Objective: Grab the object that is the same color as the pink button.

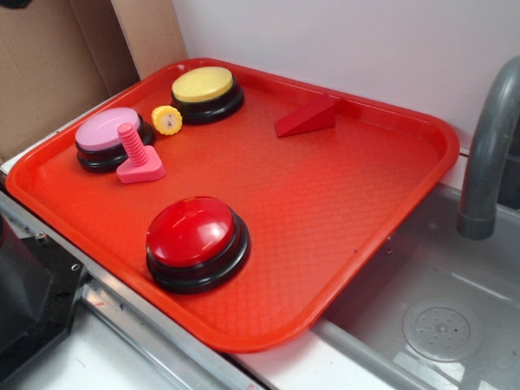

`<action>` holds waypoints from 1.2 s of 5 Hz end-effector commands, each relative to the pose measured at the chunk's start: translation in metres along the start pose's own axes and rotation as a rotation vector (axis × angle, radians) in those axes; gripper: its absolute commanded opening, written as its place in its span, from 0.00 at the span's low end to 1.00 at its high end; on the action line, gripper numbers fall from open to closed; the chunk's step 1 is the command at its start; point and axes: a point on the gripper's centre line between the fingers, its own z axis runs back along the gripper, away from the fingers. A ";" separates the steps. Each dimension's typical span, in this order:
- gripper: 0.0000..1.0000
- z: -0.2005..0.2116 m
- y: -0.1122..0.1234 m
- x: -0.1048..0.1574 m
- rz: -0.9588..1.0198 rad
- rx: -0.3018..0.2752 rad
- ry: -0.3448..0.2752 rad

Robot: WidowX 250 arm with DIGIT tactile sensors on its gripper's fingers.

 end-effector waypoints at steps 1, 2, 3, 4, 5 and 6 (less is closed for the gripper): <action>1.00 0.000 0.000 0.000 0.000 0.000 0.000; 1.00 -0.009 0.006 0.007 0.108 -0.012 0.001; 1.00 -0.015 0.009 0.011 0.191 -0.033 -0.005; 1.00 -0.043 0.024 0.027 0.444 -0.048 0.003; 1.00 -0.068 0.036 0.037 0.692 0.011 0.018; 1.00 -0.090 0.049 0.046 0.899 0.060 -0.046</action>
